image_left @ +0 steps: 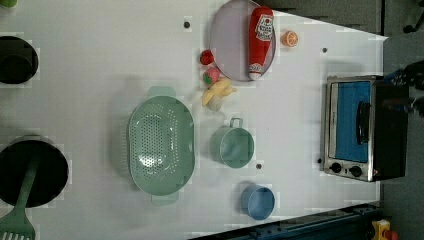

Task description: Flap open oven.

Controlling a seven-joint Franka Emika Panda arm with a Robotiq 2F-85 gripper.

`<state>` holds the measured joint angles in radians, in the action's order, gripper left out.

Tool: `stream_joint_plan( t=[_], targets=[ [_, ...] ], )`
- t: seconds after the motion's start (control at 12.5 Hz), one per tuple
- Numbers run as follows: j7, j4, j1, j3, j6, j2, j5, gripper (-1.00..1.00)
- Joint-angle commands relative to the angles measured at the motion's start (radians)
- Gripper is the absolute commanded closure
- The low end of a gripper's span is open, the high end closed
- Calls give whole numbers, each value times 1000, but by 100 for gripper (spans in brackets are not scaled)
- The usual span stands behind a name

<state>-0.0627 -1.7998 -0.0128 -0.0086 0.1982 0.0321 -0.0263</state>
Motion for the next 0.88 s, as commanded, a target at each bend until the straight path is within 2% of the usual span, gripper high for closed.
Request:
stream_joint_plan(
  t=[0.08,0.24,0.4,0.48,0.88],
  targets=[
    [-58,-226,38,-39,-136,345,36,-60],
    [-58,-226,38,-39,-136,345,36,-99],
    [-58,-226,38,-39,-135,345,36,-100],
    [-58,-226,38,-39,-135,345,36,-89],
    [-58,-229,42,-45,-136,343,36,32]
  ],
)
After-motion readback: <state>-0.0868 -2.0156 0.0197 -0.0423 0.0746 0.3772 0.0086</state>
